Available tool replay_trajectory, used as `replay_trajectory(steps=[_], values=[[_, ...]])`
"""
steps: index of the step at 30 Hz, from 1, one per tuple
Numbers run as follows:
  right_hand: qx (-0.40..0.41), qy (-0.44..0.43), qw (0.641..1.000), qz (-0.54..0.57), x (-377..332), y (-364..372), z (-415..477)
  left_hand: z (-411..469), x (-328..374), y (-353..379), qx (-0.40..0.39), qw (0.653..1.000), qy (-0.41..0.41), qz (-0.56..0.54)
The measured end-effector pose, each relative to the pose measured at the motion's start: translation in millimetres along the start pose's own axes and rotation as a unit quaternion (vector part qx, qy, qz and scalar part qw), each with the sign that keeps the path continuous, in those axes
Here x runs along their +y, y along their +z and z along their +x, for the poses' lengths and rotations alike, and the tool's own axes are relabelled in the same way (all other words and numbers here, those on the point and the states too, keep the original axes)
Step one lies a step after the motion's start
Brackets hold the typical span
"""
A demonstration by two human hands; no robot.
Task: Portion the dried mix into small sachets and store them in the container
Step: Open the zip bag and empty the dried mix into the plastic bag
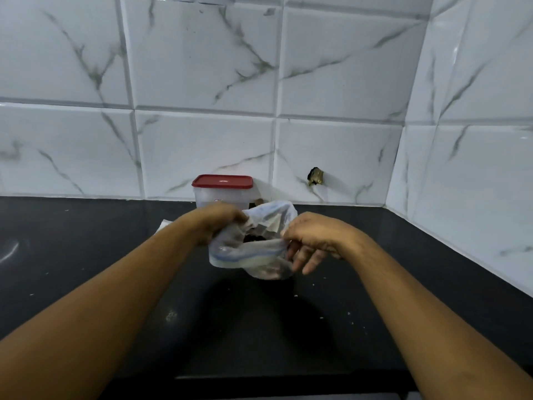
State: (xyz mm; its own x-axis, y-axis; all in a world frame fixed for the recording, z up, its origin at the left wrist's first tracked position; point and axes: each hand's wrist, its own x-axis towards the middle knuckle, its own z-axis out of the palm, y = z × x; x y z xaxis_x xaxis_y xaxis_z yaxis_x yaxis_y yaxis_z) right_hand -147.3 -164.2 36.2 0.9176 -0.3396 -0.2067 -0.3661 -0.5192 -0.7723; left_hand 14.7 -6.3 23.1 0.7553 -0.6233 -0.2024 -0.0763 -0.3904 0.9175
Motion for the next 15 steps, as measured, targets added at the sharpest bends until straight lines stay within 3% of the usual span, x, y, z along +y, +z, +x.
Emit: replay_trajectory(steps=[3,6,11,15], values=[[0.098,-0.033,0.995,-0.019,3,-2,10,-2,-4,-5,0.015,0.994,-0.027,-0.103],[0.187,-0.044,0.979,-0.066,5,-4,23,-8,-7,-2,0.009,0.992,-0.027,-0.126],[0.144,0.036,0.988,-0.04,7,1,34,-15,-6,7,-0.016,0.99,-0.025,-0.139],[0.172,0.019,0.983,-0.056,2,-1,38,-24,-2,12,0.033,0.988,-0.017,-0.149]])
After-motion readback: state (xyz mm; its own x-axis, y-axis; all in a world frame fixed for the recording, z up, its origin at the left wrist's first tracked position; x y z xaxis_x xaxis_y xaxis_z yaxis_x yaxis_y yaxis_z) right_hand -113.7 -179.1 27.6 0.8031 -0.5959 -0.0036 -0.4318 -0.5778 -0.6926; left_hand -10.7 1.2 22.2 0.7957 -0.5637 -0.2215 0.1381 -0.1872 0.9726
